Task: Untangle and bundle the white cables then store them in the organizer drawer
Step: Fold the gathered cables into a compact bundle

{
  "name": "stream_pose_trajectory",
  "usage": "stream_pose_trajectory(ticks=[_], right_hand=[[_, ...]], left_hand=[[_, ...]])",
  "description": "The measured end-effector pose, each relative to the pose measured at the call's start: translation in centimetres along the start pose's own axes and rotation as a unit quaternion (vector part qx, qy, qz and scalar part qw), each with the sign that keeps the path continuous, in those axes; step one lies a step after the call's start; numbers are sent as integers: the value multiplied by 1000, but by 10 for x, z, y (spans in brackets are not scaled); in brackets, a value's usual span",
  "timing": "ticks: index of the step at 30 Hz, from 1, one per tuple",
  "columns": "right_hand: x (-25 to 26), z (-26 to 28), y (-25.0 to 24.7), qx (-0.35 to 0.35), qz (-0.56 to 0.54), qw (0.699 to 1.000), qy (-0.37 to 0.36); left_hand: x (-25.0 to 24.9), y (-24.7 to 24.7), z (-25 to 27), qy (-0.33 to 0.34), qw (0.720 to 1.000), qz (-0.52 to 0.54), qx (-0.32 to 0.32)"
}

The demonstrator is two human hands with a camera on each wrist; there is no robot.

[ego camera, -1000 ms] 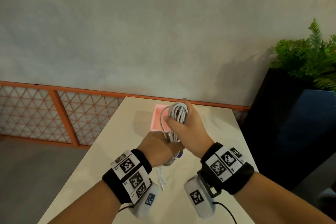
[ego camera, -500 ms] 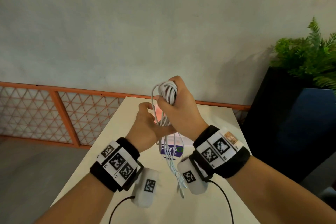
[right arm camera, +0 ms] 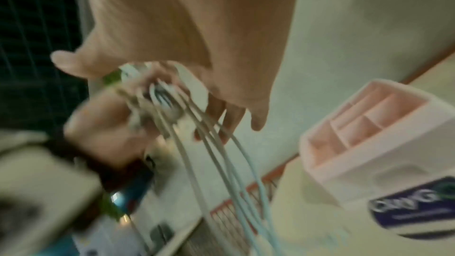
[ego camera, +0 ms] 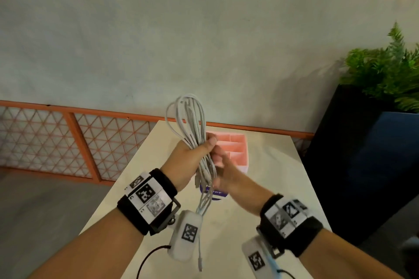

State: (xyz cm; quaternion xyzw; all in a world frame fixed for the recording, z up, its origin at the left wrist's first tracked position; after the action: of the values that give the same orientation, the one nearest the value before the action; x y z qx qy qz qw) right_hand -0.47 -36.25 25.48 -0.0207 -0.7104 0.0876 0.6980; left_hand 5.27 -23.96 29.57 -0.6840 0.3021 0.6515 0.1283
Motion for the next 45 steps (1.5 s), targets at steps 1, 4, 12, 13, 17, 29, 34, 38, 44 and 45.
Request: stream_pose_trajectory(ticks=[1,4,12,13,17,29,34,38,44,45], right_hand=[[-17,6,5,40,62,997,23],[-63,18,15,12,166,985,40],[-88,43,-12,72,458,883,75],[-78,46,-10,109,474,871,66],[-20,45,-12,158,510,846,-9],[54,7,-41,23,406,909,-94],[49,5,-40,-33,461,879,-115],[44,4,-37,-94,587,794,-127],[16,19,-31,-70,745,630,-208],[9,18,-25,-23,779,594,-199]], left_hand=[[-2,2,-2,0,999,44,-8],[-12,2,-9,8,995,100,-22],[-3,-29,-24,98,983,-41,-149],[2,-31,-22,99,978,-101,-154],[19,-31,-14,78,958,-256,-99],[56,-1,9,-105,975,-115,157],[59,-1,16,-105,946,-203,228],[66,-6,14,-151,950,-219,162],[76,-21,12,-174,916,-335,140],[77,-19,12,-175,899,-367,162]])
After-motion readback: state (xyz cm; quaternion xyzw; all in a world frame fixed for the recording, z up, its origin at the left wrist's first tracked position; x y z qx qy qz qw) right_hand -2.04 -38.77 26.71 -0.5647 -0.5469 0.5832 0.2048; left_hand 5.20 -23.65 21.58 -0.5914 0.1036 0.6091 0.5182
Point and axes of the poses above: each hand's wrist, its own z-axis away from the middle knuckle, its own y-axis out of the palm, x = y × z, the point moved 1 cm from there along -z, towards the middle knuckle, and after that the axes turned 5 degrees about z, right-handed, at the moved point
